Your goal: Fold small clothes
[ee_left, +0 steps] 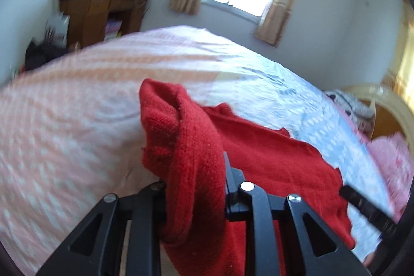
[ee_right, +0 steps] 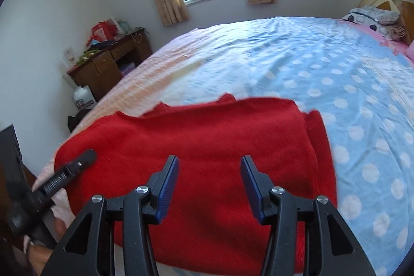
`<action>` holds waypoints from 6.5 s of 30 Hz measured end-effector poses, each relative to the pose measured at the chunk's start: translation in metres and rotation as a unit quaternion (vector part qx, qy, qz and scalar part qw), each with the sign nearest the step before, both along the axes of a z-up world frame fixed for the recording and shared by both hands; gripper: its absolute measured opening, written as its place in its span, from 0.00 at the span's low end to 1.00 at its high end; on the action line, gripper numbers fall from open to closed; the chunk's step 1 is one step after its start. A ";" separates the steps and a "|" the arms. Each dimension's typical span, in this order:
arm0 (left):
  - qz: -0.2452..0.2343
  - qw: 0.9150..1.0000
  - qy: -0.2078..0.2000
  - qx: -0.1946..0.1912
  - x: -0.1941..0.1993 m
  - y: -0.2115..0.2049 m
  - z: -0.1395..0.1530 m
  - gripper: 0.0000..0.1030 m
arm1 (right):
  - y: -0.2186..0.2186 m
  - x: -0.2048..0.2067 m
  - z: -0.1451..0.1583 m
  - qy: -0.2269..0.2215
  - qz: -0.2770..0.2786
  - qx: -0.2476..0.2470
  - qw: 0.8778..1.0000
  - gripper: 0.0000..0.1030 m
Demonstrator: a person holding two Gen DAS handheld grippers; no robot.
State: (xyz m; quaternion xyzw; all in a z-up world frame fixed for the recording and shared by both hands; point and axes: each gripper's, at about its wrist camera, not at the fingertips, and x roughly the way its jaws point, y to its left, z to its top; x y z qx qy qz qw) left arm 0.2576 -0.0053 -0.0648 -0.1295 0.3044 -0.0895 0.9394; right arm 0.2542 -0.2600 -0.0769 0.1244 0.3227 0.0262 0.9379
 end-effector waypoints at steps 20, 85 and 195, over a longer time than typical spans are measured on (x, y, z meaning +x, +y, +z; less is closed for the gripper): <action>-0.149 0.938 -0.098 0.297 -0.033 -0.153 -0.018 0.24 | -0.088 0.035 -0.039 0.058 0.040 0.287 0.955 0.69; -0.289 0.886 -0.121 0.343 -0.095 -0.250 -0.018 0.56 | -0.202 0.045 -0.071 0.117 0.118 0.360 0.918 0.22; -0.190 0.971 0.142 -0.009 0.071 -0.118 -0.035 1.00 | -0.165 0.003 -0.042 0.007 0.003 0.162 0.987 0.81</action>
